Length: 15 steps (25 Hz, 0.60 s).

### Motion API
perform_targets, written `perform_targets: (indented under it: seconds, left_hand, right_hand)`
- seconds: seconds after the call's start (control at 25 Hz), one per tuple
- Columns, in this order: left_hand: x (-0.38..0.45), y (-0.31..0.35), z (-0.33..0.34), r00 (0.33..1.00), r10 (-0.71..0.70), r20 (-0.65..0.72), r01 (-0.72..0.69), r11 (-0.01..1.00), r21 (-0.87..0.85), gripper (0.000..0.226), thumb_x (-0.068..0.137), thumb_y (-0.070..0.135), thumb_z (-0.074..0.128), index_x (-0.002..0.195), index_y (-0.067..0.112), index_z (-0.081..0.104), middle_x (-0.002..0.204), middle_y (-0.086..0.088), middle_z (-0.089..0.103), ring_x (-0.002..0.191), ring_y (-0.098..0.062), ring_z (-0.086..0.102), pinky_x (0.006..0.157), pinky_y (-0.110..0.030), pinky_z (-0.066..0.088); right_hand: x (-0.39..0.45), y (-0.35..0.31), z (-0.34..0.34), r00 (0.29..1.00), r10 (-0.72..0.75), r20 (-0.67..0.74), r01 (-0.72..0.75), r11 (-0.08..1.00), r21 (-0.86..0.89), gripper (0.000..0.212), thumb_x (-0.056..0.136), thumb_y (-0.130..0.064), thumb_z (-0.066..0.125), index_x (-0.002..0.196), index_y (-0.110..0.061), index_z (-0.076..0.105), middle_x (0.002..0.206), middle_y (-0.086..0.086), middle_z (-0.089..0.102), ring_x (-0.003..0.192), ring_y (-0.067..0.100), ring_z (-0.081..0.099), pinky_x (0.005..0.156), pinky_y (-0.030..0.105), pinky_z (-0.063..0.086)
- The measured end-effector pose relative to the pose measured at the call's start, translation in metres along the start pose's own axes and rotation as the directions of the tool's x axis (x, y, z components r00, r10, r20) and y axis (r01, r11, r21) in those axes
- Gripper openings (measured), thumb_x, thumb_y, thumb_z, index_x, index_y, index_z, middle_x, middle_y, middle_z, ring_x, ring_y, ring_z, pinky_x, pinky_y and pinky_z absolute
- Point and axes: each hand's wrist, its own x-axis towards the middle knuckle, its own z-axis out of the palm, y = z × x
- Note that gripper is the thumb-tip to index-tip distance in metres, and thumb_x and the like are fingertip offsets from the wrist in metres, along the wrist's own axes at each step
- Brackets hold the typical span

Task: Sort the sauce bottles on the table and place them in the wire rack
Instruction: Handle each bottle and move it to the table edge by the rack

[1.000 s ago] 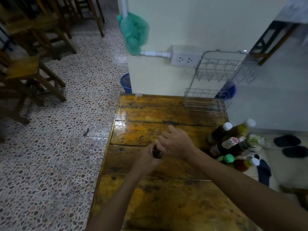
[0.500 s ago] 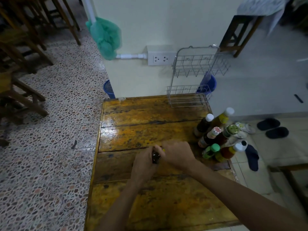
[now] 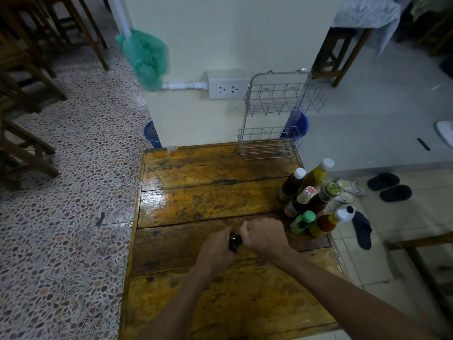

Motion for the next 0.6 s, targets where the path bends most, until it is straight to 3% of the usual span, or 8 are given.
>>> perform_targets:
  seconds: [0.12, 0.16, 0.24, 0.32, 0.36, 0.44, 0.52, 0.6]
  left_hand:
    - [-0.005, 0.0, 0.019, 0.988, 0.028, -0.151, 0.02, 0.952, 0.307, 0.022, 0.091, 0.025, 0.072, 0.106, 0.02, 0.056, 0.104, 0.0, 0.068, 0.095, -0.024, 0.065, 0.077, -0.04, 0.052]
    - [-0.008, -0.002, 0.026, 0.983, 0.046, -0.177, 0.022, 0.93, 0.367, 0.023, 0.092, 0.028, 0.071, 0.106, 0.022, 0.055, 0.106, 0.001, 0.066, 0.098, -0.024, 0.063, 0.08, -0.038, 0.048]
    - [-0.011, -0.004, 0.036, 0.98, 0.076, -0.183, 0.007, 0.91, 0.415, 0.024, 0.093, 0.031, 0.071, 0.108, 0.024, 0.053, 0.109, 0.003, 0.065, 0.101, -0.023, 0.061, 0.083, -0.037, 0.045]
    - [-0.008, -0.005, 0.029, 0.992, 0.043, -0.122, -0.004, 0.953, 0.303, 0.028, 0.092, 0.026, 0.072, 0.114, 0.023, 0.056, 0.109, 0.002, 0.066, 0.101, -0.023, 0.064, 0.084, -0.04, 0.051]
    - [-0.004, -0.003, 0.02, 0.999, 0.008, -0.051, 0.001, 0.986, 0.167, 0.032, 0.089, 0.021, 0.074, 0.117, 0.023, 0.058, 0.109, 0.003, 0.068, 0.099, -0.023, 0.066, 0.082, -0.042, 0.055]
    - [0.001, 0.001, 0.004, 0.994, -0.005, 0.106, 0.009, 0.999, -0.036, 0.037, 0.084, 0.012, 0.075, 0.114, 0.027, 0.06, 0.104, 0.004, 0.07, 0.091, -0.02, 0.068, 0.075, -0.044, 0.059]
    - [0.003, 0.007, 0.001, 0.996, 0.014, 0.088, -0.014, 1.0, 0.003, 0.03, 0.083, 0.013, 0.075, 0.106, 0.023, 0.059, 0.099, 0.002, 0.07, 0.086, -0.021, 0.067, 0.073, -0.047, 0.059]
    - [0.003, 0.01, 0.01, 0.999, 0.038, -0.033, -0.035, 0.995, 0.09, 0.024, 0.085, 0.017, 0.075, 0.102, 0.02, 0.059, 0.098, 0.0, 0.069, 0.086, -0.023, 0.066, 0.073, -0.046, 0.057]
  right_hand:
    - [-0.012, 0.0, 0.017, 0.972, 0.022, 0.234, -0.009, 0.999, -0.053, 0.018, 0.098, -0.018, 0.049, 0.084, -0.01, 0.057, 0.072, 0.007, 0.06, 0.067, 0.03, 0.065, 0.051, 0.034, 0.046]
    - [-0.012, 0.001, 0.018, 0.936, 0.099, 0.339, -0.108, 0.994, 0.008, 0.021, 0.101, -0.02, 0.044, 0.083, -0.012, 0.051, 0.076, 0.005, 0.057, 0.079, 0.033, 0.066, 0.061, 0.038, 0.051]
    - [-0.015, 0.004, 0.019, 0.907, 0.16, 0.389, -0.21, 0.973, 0.091, 0.027, 0.104, -0.027, 0.037, 0.082, -0.015, 0.048, 0.077, 0.002, 0.053, 0.087, 0.033, 0.065, 0.07, 0.039, 0.052]
    - [-0.018, 0.002, 0.018, 0.965, 0.065, 0.254, -0.071, 0.997, 0.015, 0.04, 0.104, -0.035, 0.027, 0.099, -0.014, 0.061, 0.074, 0.002, 0.056, 0.065, 0.026, 0.058, 0.051, 0.032, 0.043]
    - [-0.018, 0.003, 0.015, 0.989, 0.009, 0.144, -0.01, 1.0, 0.008, 0.051, 0.103, -0.044, 0.022, 0.095, -0.016, 0.064, 0.069, -0.001, 0.054, 0.057, 0.02, 0.051, 0.044, 0.029, 0.033]
    - [-0.017, 0.008, 0.003, 0.996, -0.088, 0.006, 0.088, 0.996, -0.019, 0.051, 0.101, -0.051, 0.032, 0.073, -0.02, 0.062, 0.062, -0.003, 0.053, 0.052, 0.017, 0.048, 0.041, 0.028, 0.024]
    - [-0.016, 0.013, -0.003, 0.994, -0.092, -0.058, 0.089, 0.995, -0.052, 0.043, 0.097, -0.043, 0.046, 0.063, -0.02, 0.059, 0.058, -0.004, 0.054, 0.051, 0.017, 0.05, 0.04, 0.027, 0.024]
    - [-0.013, 0.01, -0.005, 0.999, 0.045, -0.028, -0.044, 0.999, 0.015, 0.043, 0.095, -0.04, 0.048, 0.056, -0.021, 0.054, 0.053, -0.006, 0.051, 0.046, 0.015, 0.047, 0.041, 0.025, 0.024]
